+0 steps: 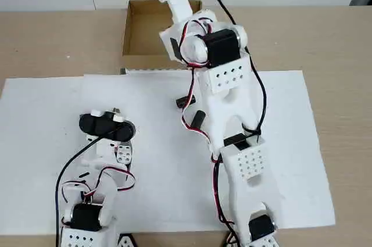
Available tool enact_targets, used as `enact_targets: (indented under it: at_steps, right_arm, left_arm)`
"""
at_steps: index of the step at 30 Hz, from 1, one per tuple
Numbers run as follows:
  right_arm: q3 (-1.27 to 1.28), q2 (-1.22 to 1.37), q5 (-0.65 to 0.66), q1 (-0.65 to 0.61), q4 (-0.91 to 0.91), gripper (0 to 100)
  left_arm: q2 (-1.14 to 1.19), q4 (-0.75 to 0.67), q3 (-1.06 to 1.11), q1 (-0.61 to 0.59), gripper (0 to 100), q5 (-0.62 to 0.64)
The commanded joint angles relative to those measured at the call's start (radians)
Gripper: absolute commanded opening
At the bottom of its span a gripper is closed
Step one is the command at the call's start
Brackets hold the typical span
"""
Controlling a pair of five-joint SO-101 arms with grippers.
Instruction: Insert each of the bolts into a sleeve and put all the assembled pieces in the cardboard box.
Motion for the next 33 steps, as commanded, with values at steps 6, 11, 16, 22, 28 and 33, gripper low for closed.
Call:
enact_targets:
  at_steps: [6,11,16,22,28,33]
  right_arm:
    - [0.442,-0.36,-0.098,0.001,0.005,0.4]
    - [0.764,-0.539,-0.206,0.001,0.002,0.4]
    - [0.997,-0.644,-0.362,0.001,0.002,0.4]
    - [1.203,-0.664,-0.545,0.016,0.001,0.4]
    - [1.35,-0.662,-0.638,0.022,-0.047,0.5]
    - [1.436,-0.661,-0.661,0.022,-0.097,4.9]
  left_arm:
    - [-0.008,0.005,-0.004,0.002,1,-0.005]
    - [-0.008,0.005,-0.004,0.002,1,-0.003]
    - [-0.008,0.005,-0.004,0.002,1,-0.003]
    - [-0.008,0.005,-0.004,0.002,1,-0.003]
    - [-0.008,0.005,-0.004,0.002,1,-0.003]
    - [-0.008,0.005,-0.004,0.002,1,-0.003]
